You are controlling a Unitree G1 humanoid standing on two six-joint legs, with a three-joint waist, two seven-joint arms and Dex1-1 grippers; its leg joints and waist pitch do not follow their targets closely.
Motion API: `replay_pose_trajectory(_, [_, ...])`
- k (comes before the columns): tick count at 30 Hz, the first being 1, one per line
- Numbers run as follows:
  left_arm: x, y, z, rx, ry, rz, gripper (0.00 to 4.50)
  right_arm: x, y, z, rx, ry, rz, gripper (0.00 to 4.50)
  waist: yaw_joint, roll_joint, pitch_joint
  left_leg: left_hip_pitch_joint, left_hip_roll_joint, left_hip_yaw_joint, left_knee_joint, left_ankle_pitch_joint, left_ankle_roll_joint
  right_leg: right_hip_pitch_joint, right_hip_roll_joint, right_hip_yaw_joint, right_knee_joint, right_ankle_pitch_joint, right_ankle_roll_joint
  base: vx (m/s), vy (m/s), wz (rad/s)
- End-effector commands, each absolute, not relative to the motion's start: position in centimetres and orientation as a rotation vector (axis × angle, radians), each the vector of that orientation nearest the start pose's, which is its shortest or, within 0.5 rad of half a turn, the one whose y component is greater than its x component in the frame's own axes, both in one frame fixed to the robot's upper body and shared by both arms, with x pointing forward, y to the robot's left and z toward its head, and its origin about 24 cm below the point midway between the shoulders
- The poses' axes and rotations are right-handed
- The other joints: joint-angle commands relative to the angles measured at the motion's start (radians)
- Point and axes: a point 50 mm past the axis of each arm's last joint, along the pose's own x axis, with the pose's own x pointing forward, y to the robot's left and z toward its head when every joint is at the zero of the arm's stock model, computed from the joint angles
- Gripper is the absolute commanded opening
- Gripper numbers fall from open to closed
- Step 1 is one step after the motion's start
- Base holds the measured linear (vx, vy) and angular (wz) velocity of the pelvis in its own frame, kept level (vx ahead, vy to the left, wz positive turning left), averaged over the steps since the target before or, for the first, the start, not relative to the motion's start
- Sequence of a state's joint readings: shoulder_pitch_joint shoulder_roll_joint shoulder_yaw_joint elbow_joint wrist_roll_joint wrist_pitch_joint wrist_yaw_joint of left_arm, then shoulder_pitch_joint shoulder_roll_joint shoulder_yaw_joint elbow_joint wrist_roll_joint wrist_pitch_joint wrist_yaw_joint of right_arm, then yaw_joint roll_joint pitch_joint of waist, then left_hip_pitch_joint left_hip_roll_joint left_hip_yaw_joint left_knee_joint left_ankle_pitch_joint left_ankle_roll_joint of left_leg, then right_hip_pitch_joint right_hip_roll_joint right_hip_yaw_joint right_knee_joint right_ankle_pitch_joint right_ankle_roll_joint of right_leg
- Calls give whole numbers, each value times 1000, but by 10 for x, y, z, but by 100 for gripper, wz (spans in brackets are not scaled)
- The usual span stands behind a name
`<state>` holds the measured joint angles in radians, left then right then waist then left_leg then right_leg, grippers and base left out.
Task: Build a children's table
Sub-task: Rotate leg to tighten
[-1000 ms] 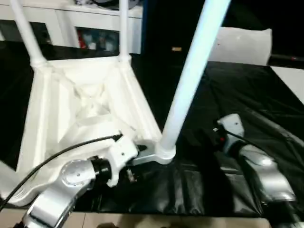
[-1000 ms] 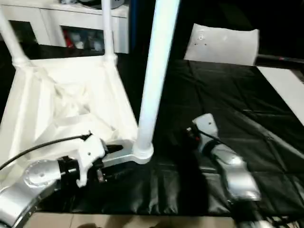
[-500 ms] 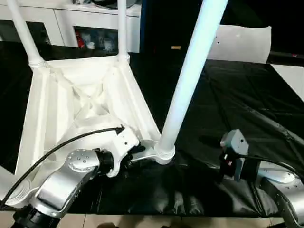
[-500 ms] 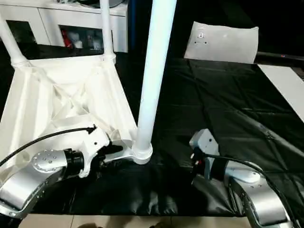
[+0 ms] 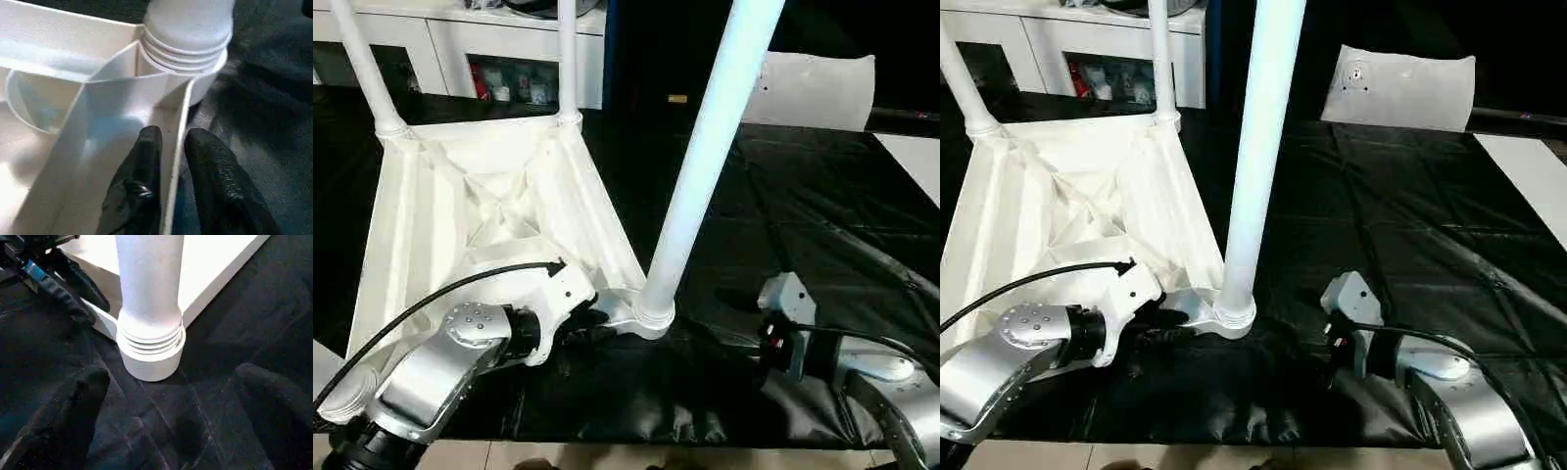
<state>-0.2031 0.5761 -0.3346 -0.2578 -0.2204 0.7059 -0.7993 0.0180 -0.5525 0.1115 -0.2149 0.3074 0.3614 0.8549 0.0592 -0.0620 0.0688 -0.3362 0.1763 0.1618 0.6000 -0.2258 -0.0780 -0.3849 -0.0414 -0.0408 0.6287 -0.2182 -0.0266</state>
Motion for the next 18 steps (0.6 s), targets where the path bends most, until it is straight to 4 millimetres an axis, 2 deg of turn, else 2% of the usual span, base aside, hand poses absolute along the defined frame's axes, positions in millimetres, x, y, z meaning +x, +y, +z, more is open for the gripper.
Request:
replay_pose_trajectory(1, [236, 136, 61, 320, 591, -1087, 67, 221, -176, 61, -167, 339, 1000, 450, 3, 15, -47, -9, 52, -18, -75, -140, 42, 42, -90, 56, -92, -246, -164, 0, 0, 0])
replay_pose_trajectory(9, [236, 138, 58, 373, 623, -1120, 6, 217, -174, 60, -165, 355, 1031, 450, 3, 17, -52, -11, 51, -19, -73, -110, 46, 46, -89, 56, -85, -191, -172, 0, 0, 0])
replay_pose_trajectory(13, [238, 140, 56, 417, 629, -1172, 6, 218, -175, 59, -168, 354, 1023, 450, 2, 21, -52, -9, 51, -17, -72, -113, 46, 47, -90, 56, -85, -177, -182, 0, 0, 0])
replay_pose_trajectory(16, [241, 143, 54, 449, 612, -1245, 6, 219, -175, 59, -168, 349, 1016, 450, 3, 16, -52, -8, 49, -17, -73, -123, 45, 46, -91, 57, -89, -205, -171, 0, 0, 0])
replay_pose_trajectory(18, [244, 145, 53, 493, 596, -1292, 6, 220, -174, 59, -166, 346, 1015, 450, 5, 17, -50, -7, 50, -18, -75, -129, 44, 44, -91, 56, -92, -224, -164, 0, 0, 0])
